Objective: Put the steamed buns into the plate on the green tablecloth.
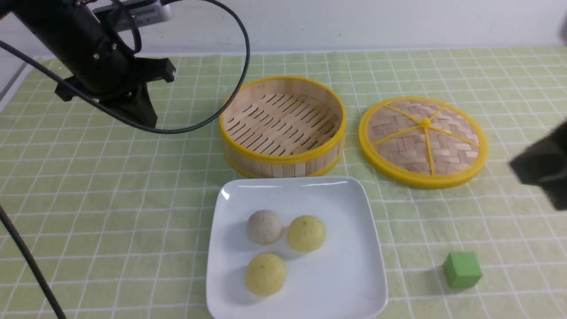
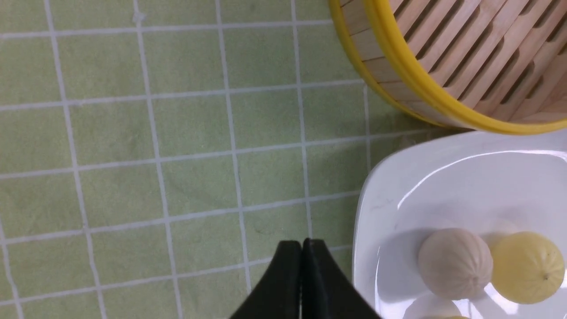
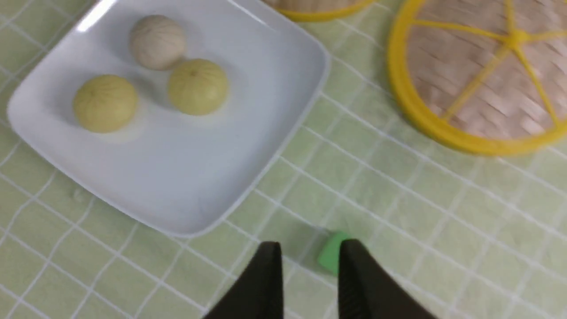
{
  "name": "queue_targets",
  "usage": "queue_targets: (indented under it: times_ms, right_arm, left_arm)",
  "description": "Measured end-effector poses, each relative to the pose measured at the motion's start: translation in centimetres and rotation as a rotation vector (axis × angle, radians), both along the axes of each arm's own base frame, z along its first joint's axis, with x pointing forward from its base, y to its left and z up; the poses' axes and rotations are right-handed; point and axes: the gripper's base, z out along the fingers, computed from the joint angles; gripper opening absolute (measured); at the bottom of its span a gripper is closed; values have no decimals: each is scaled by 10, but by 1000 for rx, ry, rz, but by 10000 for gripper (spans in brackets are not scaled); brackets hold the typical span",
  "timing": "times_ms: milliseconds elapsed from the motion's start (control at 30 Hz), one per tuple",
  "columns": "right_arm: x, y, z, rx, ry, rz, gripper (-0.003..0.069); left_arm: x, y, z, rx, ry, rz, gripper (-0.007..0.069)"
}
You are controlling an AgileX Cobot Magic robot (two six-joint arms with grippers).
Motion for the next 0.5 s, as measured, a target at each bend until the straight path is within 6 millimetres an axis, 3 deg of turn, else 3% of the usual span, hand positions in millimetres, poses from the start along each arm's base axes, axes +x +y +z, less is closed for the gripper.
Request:
queue_targets:
  times_ms: [67,100,133,267,367,500]
  right_arm:
    - [-23,-21,-6,15,-16,-87,13]
    - [-32,-30,-11,30,-44,-113,-7]
    - [-34,-31,-9,40,-60,-118,-7]
    - [-56,-52,-46,169,-317,-141,-15]
    - [-59,-51,-72,269,-466,-95,-15]
    - [-62,-49,-86,355,-540,-67,-13]
  left_arm:
    - [0,0,0,0,0,0,31]
    - [0,0,0,0,0,0,32]
    - [0,0,0,0,0,0,32]
    - [0,0,0,0,0,0,34]
    - [0,0,0,0,0,0,35]
    - [0,0,0,0,0,0,37]
